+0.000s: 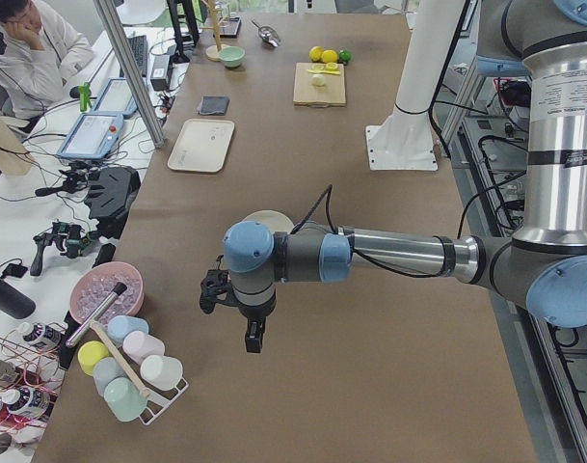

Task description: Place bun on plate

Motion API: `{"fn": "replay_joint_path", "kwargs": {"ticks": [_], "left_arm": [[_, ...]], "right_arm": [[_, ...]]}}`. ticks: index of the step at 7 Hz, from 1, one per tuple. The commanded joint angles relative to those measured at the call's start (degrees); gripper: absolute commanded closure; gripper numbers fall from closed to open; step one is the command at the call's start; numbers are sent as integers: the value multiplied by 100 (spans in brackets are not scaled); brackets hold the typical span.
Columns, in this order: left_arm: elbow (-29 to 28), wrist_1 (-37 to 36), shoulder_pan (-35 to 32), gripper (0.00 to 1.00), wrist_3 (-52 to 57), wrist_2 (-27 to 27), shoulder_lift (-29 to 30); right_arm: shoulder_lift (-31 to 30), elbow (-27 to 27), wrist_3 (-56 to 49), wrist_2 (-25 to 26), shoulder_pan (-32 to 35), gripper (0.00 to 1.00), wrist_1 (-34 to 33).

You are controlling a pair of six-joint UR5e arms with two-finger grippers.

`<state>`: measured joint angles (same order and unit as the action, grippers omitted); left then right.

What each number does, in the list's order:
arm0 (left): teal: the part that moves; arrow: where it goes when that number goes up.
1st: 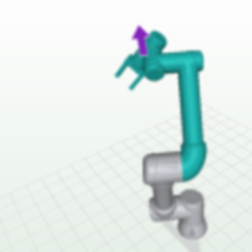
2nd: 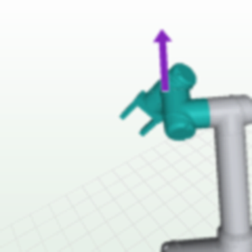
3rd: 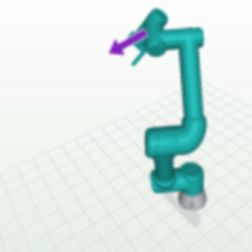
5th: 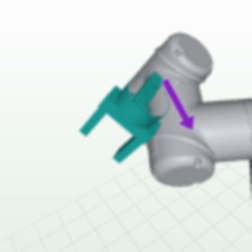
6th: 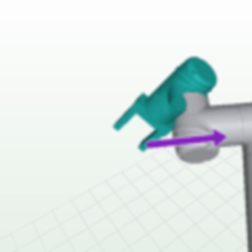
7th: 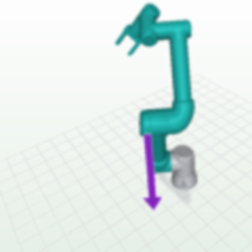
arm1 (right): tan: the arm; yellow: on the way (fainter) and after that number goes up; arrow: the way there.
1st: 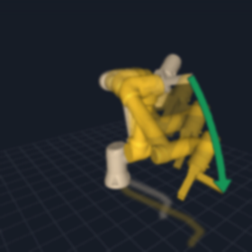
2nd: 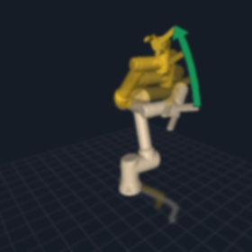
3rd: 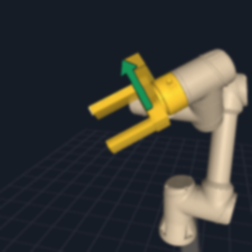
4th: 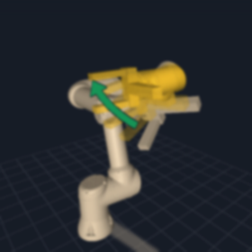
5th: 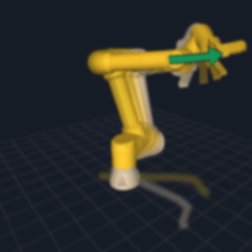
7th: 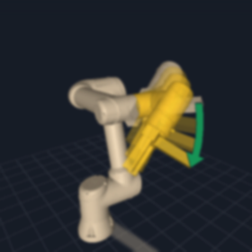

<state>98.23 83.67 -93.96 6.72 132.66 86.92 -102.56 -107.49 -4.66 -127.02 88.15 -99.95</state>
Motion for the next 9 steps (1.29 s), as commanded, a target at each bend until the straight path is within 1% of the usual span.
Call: {"fn": "replay_joint_path", "kwargs": {"ticks": [1, 4, 5, 7, 8, 9], "left_arm": [[203, 9, 61, 2, 22, 5, -113], [372, 35, 70, 2, 13, 23, -114], [416, 227, 62, 2, 4, 31, -114], [487, 867, 62, 2, -4, 23, -131], [478, 1279, 62, 2, -13, 5, -106], [391, 2066, 62, 2, -13, -4, -88]], "right_arm": [[-1, -35, 0, -25, 0, 0, 1], [-27, -202, -9, -34, 0, 0, -7], [-27, -324, 0, -138, 0, 0, -7], [51, -456, 18, -122, 0, 0, 19], [113, -649, 18, -139, 61, 0, 298], [218, -590, 9, -87, 62, 0, 413]]}}
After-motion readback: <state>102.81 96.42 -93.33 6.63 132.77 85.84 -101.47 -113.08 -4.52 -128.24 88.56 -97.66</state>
